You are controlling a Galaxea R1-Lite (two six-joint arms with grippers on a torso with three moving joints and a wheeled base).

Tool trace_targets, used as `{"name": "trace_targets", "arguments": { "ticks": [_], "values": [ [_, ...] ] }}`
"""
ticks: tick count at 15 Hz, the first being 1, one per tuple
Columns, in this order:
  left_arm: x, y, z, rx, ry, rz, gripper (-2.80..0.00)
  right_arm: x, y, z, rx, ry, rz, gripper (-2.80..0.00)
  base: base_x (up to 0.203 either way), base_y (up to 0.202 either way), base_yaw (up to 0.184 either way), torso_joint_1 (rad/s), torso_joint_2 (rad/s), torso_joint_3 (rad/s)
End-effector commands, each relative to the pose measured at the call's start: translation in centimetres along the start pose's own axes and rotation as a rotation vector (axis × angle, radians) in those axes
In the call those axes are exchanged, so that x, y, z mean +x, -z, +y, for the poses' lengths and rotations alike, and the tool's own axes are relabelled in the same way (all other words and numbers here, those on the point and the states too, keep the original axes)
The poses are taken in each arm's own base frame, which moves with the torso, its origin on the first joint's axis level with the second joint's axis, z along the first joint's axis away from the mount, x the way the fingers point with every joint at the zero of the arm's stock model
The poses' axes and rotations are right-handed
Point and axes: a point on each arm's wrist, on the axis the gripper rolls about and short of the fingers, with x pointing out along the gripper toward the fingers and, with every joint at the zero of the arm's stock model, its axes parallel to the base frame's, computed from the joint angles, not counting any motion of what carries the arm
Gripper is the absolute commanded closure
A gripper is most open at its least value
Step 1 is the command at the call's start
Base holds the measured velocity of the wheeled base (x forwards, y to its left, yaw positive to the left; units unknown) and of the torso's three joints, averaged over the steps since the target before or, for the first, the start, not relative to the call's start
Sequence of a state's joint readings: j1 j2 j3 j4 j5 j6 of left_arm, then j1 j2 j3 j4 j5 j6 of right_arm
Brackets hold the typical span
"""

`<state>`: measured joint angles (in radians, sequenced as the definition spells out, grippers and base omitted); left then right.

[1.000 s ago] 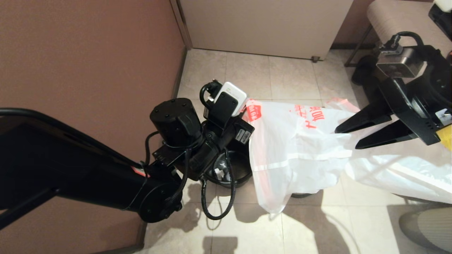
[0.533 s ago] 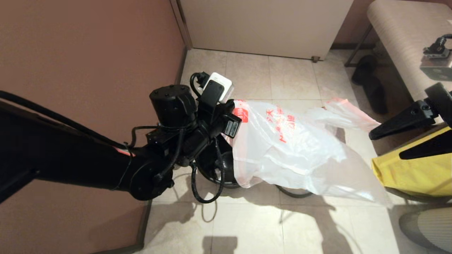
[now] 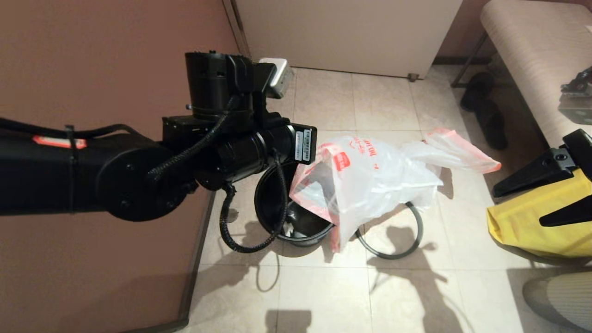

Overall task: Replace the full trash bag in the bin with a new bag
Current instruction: Put the new garbage bag on the trash can

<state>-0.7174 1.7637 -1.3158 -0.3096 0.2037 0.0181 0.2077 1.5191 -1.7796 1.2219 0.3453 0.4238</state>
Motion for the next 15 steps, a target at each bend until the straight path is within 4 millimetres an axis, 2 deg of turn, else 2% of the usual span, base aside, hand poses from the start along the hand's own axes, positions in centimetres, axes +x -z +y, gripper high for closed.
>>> {"name": "trace_targets", "arguments": {
  "ticks": [1,3,4,6,8,10,12,14,15],
  "values": [
    [-1.7,-2.2,-0.1,-0.062,0.015,-0.001,0.0,0.1,0.0,-0.1,0.01,0.005,0.011,-2.8,0.0,0.0,0.0,0.0,0.0,0.0],
    [-2.2,-2.9,0.0,-0.11,0.024,0.061,0.0,0.5,-0.1,-0.4,0.022,0.012,0.024,-2.8,0.0,0.0,0.0,0.0,0.0,0.0],
    [-1.7,-2.4,0.1,-0.109,0.02,0.091,0.0,0.9,-0.3,-0.5,0.027,0.017,0.037,-2.8,0.0,0.0,0.0,0.0,0.0,0.0],
    [1.0,0.0,-0.2,-0.091,0.01,0.165,0.0,1.9,-0.8,-0.6,0.037,0.027,0.062,-2.8,0.0,0.0,0.0,0.0,0.0,0.0],
    [4.5,3.3,-0.7,-0.058,0.003,0.24,0.0,2.7,-1.3,-0.7,0.042,0.029,0.071,-2.8,0.0,0.0,0.0,0.0,0.0,0.0],
    [7.2,5.7,-0.9,-0.024,-0.002,0.243,0.0,3.8,-2.0,-0.8,0.042,0.032,0.073,-2.8,0.0,0.0,0.0,0.0,0.0,0.0],
    [7.6,7.8,-0.7,0.093,0.006,0.305,0.0,5.1,-2.8,-1.1,0.053,0.051,0.083,-2.8,0.0,0.0,0.0,0.0,0.0,0.0],
    [8.0,10.6,-0.5,0.227,0.014,0.401,0.0,5.6,-2.9,-1.4,0.065,0.055,0.098,-2.8,0.0,0.0,0.0,0.0,0.0,0.0],
    [7.7,11.0,-0.7,0.242,0.022,0.423,0.0,5.8,-2.7,-1.6,0.065,0.058,0.111,-2.8,0.0,0.0,0.0,0.0,0.0,0.0]
  ]
}}
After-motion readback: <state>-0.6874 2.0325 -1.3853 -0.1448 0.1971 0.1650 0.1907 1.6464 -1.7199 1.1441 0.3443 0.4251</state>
